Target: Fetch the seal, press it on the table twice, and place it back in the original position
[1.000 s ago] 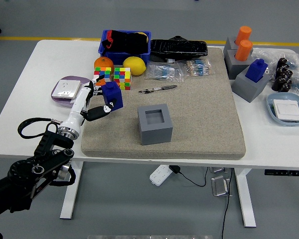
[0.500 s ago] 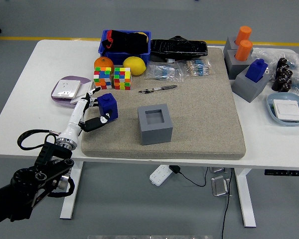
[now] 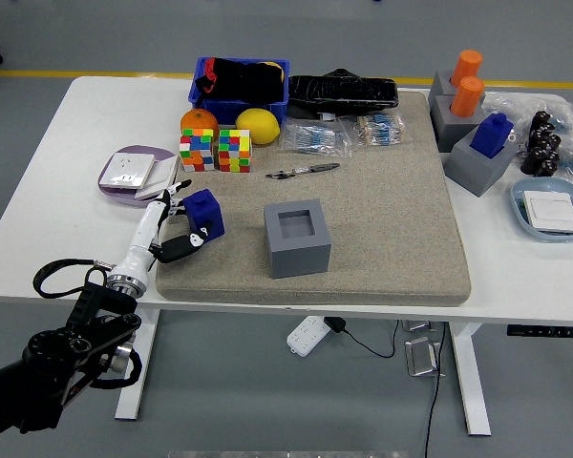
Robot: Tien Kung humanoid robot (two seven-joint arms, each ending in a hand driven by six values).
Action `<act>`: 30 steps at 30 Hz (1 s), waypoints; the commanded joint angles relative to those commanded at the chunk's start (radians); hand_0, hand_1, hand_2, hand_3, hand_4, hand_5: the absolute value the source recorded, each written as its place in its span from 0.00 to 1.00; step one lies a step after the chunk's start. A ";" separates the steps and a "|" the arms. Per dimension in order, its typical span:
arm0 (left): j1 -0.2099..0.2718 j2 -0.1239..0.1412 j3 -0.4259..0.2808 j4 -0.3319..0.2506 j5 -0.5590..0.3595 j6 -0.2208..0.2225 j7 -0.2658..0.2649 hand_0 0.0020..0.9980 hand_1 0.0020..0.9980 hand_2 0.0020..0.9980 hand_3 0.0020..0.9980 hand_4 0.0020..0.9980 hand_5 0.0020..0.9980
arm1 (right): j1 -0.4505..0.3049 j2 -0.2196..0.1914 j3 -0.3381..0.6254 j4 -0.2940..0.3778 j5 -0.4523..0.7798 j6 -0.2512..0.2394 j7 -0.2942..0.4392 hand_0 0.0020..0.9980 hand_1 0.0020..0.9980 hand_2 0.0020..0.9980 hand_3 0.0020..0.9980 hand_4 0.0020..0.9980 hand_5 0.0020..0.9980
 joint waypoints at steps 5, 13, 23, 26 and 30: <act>0.000 0.003 0.000 -0.005 0.003 -0.001 0.002 0.89 0.58 0.47 0.92 0.64 0.00 | -0.001 -0.001 0.000 0.000 0.001 0.000 0.000 0.79 0.70 0.68 0.64 0.76 0.54; -0.002 0.024 -0.059 -0.062 0.049 -0.005 0.017 0.89 0.58 0.46 0.91 0.64 0.00 | 0.000 -0.001 -0.003 0.001 0.003 0.001 0.000 0.79 0.70 0.68 0.64 0.76 0.54; -0.020 0.072 -0.158 -0.234 0.176 -0.059 0.114 0.89 0.58 0.46 0.91 0.64 0.00 | -0.001 -0.003 0.005 0.001 -0.001 0.000 0.000 0.79 0.70 0.68 0.64 0.76 0.54; -0.031 0.081 -0.169 -0.288 0.199 -0.080 0.146 0.89 0.58 0.46 0.91 0.64 0.00 | 0.000 -0.003 0.004 0.002 -0.001 0.001 0.000 0.79 0.70 0.68 0.64 0.76 0.54; -0.047 0.088 -0.167 -0.364 0.235 -0.115 0.196 0.89 0.58 0.46 0.91 0.64 0.00 | 0.002 -0.003 0.002 0.002 0.000 0.001 0.000 0.79 0.70 0.68 0.64 0.76 0.54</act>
